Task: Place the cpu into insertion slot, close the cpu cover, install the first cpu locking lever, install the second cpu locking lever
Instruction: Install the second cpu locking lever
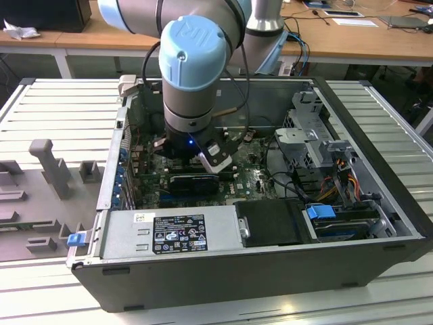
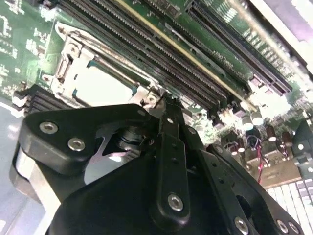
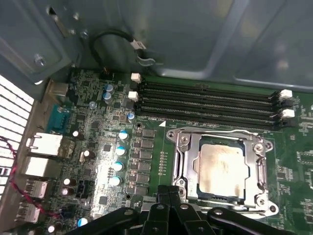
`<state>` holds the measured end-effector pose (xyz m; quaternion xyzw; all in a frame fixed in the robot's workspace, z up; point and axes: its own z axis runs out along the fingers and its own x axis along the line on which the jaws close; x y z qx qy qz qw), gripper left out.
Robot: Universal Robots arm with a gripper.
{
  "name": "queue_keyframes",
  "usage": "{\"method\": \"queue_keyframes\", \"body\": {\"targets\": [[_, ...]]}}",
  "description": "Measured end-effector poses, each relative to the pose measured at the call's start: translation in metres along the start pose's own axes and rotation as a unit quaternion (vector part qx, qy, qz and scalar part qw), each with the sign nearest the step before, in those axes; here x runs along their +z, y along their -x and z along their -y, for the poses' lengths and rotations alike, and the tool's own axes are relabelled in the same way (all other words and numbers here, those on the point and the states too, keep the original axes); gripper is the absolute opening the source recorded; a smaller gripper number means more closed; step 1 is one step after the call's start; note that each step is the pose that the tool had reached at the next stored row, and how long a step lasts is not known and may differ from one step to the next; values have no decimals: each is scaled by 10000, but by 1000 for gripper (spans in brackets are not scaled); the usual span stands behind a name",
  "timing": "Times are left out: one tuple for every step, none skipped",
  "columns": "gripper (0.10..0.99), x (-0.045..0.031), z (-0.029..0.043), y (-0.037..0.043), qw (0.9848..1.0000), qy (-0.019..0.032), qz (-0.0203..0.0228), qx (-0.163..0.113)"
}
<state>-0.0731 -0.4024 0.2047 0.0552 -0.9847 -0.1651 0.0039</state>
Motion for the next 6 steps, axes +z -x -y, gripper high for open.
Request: {"method": "queue_keyframes", "body": {"targets": [[106,-22,-7,0,10000,0,0,0],[106,-44,-15,0,10000,0,0,0],[106,-83,-29,1,10000,0,0,0],[106,-143,-49,1,10000,0,0,0],[106,-168,-58,2,10000,0,0,0],[106,-168,-58,2,10000,2,1,-1]]}}
